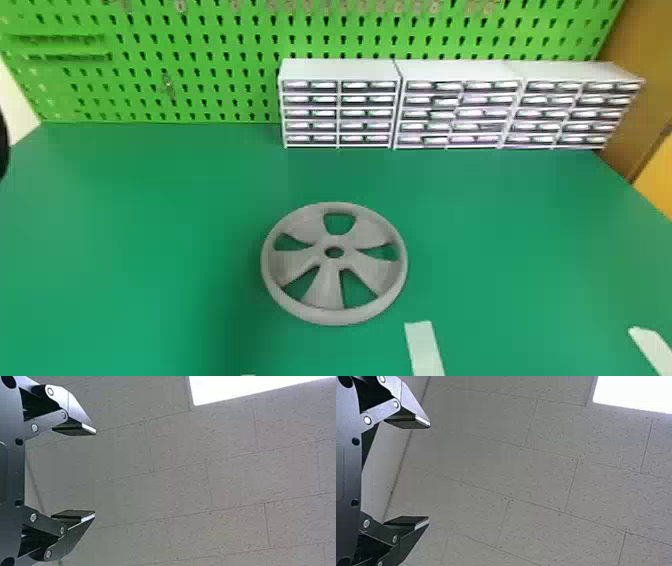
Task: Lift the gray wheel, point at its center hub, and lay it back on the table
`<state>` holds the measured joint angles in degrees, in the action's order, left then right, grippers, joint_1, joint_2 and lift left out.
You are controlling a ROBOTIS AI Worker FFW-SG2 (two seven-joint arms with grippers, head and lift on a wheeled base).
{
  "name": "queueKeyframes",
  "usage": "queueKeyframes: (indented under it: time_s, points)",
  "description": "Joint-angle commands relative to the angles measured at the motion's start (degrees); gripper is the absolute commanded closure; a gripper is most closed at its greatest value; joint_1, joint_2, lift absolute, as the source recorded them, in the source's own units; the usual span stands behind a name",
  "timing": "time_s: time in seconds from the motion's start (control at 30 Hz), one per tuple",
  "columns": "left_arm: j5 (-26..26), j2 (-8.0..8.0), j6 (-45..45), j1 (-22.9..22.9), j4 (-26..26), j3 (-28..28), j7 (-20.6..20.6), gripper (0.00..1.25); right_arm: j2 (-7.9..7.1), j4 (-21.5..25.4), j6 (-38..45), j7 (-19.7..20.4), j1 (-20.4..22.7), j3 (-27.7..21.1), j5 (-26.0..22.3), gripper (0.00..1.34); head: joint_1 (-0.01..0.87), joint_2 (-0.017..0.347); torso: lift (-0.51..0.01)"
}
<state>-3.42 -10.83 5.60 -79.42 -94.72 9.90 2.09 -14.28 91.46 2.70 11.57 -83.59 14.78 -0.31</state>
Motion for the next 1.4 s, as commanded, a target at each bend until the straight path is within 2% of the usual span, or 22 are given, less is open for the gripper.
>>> queueKeyframes:
  time_s: [0.0,0.87,1.37]
  points:
    - [0.43,-0.07,-0.33,-0.48,-1.26,-0.59,0.11,0.51,-0.93,1.26,1.17,0.38,-0.96,0.69,0.22,0.4,0.692,0.048,-0.096]
    - [0.25,-0.68,-0.33,0.31,-2.66,-0.32,0.73,0.51,-1.45,1.53,1.17,1.79,-0.7,3.33,1.54,0.39,0.692,0.048,-0.096]
    - [0.52,-0.68,-0.41,0.58,-2.93,-0.32,0.9,0.51,-1.37,1.44,1.35,2.49,-0.61,3.68,0.04,0.39,0.692,0.048,-0.096]
